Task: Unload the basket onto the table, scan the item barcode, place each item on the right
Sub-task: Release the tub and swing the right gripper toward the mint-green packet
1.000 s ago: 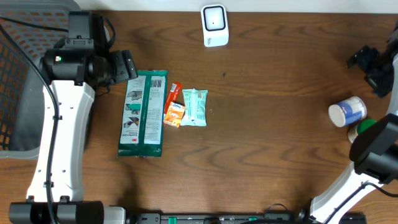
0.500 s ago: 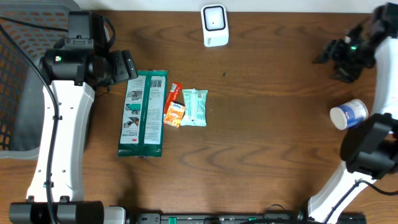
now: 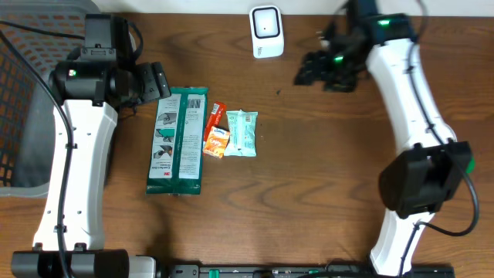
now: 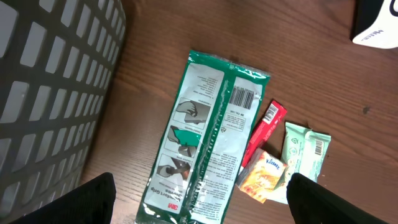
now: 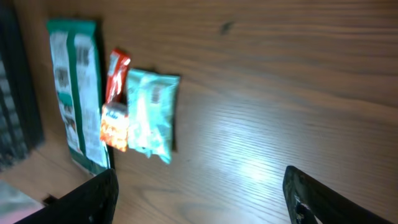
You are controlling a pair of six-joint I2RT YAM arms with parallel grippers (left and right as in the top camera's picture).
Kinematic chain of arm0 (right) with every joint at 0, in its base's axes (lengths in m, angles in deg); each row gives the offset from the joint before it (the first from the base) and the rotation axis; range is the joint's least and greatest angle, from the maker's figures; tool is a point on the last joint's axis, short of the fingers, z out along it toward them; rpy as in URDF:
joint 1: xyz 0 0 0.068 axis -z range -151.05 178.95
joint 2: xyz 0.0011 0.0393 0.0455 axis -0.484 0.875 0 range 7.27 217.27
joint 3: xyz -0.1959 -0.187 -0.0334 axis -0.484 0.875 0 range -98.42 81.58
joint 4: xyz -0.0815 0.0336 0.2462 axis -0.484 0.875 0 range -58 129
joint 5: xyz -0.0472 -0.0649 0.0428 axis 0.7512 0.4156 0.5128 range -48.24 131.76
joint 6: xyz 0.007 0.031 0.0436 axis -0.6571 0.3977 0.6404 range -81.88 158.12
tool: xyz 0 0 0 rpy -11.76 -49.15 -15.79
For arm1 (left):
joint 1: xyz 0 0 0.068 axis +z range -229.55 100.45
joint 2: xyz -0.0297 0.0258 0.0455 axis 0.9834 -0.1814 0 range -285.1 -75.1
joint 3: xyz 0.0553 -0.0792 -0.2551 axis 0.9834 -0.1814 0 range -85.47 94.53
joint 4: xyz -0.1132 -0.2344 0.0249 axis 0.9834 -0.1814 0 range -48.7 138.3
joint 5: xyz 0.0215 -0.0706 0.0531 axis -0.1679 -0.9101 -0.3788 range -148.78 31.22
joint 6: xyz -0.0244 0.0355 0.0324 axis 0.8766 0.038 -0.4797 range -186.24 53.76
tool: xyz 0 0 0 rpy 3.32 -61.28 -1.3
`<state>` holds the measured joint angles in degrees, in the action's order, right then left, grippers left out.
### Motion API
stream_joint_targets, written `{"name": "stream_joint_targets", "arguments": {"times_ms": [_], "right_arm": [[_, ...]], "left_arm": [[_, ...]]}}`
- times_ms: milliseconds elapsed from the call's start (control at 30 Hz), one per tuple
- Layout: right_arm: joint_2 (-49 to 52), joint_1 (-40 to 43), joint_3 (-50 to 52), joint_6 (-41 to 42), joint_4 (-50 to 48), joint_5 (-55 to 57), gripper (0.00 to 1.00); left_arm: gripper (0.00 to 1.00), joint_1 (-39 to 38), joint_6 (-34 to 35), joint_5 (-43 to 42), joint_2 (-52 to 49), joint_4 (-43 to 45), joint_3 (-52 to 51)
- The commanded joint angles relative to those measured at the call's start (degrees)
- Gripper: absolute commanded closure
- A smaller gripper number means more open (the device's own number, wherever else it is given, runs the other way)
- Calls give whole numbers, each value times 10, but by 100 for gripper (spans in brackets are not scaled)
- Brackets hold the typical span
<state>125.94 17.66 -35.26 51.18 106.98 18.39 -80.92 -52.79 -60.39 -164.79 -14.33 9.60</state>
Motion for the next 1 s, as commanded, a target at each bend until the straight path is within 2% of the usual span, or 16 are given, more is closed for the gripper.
{"name": "stream_joint_targets", "arguments": {"times_ms": [0, 233, 500, 700, 733, 767, 833, 967], "right_arm": [[1, -62, 9, 39, -11, 39, 19], [1, -147, 85, 71, -82, 36, 16], [1, -168, 132, 51, -114, 34, 19], [0, -140, 132, 30, -106, -3, 22], [0, -129, 132, 18, -102, -29, 22], [0, -114, 132, 3, -96, -63, 23], [0, -83, 132, -38, -80, -119, 34], [0, -48, 132, -79, -52, -136, 34]], "left_arm": [[12, 2, -3, -4, -4, -1, -1], [12, 2, -3, -4, -4, -1, -1], [12, 2, -3, -4, -4, -1, -1], [12, 2, -3, -4, -4, -1, -1], [2, 2, -3, -4, -4, 2, -1], [2, 2, -3, -4, -4, 11, -1], [2, 2, -3, -4, -4, 40, -1], [2, 2, 3, -39, -4, 28, -1]]}}
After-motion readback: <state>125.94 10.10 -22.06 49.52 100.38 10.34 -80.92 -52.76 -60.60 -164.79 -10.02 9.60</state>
